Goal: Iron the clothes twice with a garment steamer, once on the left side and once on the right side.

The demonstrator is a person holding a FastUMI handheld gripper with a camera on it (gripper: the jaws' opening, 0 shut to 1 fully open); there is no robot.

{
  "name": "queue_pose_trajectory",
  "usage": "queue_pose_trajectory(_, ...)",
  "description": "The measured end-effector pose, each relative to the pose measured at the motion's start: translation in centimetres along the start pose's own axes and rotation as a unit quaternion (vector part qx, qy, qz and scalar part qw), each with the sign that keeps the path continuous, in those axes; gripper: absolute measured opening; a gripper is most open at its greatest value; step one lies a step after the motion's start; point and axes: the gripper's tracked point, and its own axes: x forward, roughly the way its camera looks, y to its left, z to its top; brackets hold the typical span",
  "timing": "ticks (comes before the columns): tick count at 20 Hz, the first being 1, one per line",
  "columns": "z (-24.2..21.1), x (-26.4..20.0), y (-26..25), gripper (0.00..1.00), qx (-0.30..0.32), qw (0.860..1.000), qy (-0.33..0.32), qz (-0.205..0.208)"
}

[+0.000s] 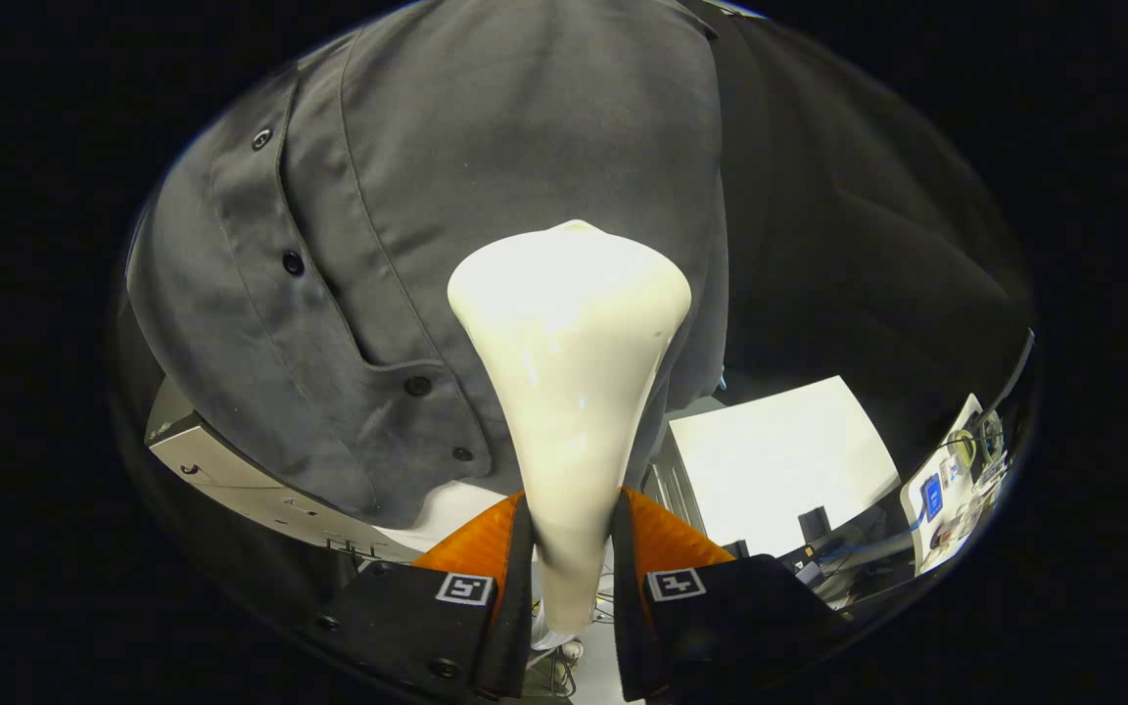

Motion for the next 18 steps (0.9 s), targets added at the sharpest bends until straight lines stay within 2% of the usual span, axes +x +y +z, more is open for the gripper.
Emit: queue_pose_trajectory(18,-7.7,5.4,-2.3,0.43,0.013,0.998,0.066,-0.007)
